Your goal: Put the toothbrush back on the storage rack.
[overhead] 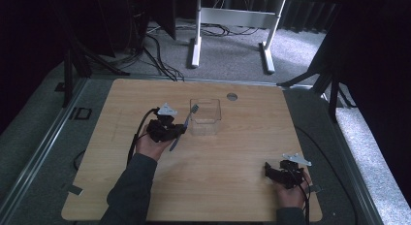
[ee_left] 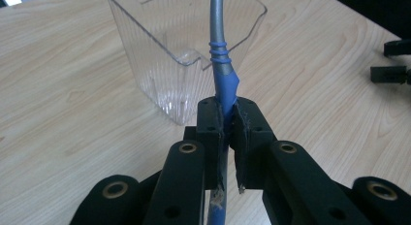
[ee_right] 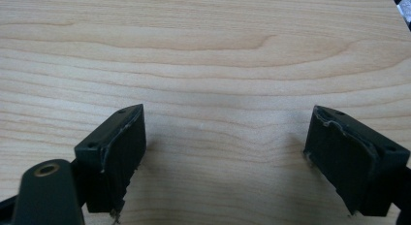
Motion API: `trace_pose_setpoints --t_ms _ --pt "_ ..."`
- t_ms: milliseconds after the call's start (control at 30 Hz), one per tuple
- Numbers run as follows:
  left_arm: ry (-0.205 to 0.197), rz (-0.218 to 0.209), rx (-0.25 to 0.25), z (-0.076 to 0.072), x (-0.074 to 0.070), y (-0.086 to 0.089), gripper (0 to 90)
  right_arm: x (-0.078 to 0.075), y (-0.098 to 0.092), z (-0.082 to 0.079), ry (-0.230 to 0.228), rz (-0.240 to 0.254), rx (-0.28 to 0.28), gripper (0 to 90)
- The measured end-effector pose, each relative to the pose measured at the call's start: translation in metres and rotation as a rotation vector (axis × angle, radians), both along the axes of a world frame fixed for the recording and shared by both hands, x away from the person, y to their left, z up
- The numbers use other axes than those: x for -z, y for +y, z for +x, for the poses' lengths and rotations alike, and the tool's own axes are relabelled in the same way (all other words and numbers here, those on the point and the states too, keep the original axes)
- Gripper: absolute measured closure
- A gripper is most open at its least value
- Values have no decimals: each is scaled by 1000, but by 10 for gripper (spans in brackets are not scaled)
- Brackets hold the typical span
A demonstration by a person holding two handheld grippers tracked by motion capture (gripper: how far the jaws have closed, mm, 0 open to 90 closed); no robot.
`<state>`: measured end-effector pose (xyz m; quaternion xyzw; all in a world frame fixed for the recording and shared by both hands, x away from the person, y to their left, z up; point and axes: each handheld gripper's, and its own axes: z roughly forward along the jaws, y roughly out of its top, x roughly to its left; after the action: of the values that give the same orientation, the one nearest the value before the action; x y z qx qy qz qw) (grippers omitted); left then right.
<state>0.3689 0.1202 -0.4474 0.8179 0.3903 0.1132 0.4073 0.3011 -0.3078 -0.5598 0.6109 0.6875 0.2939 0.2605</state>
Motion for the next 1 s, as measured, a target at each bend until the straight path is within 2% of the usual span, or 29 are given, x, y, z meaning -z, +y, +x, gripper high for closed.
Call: trace_pose_setpoints --t_ms 267,467,567,633,1000 --pt "-26 -20 -5 -1 -2 0 821 0 0 0 0 0 0 144" --pt "-58 -55 -19 -1 -4 0 821 0 0 0 0 0 0 144" --pt "-48 -63 -9 0 -3 -1 820 0 0 0 0 0 0 144" --pt "-49 -59 -10 1 -3 -2 820 0 0 0 0 0 0 144" --pt "-56 -99 -9 3 -4 -6 820 0 0 0 0 0 0 144"
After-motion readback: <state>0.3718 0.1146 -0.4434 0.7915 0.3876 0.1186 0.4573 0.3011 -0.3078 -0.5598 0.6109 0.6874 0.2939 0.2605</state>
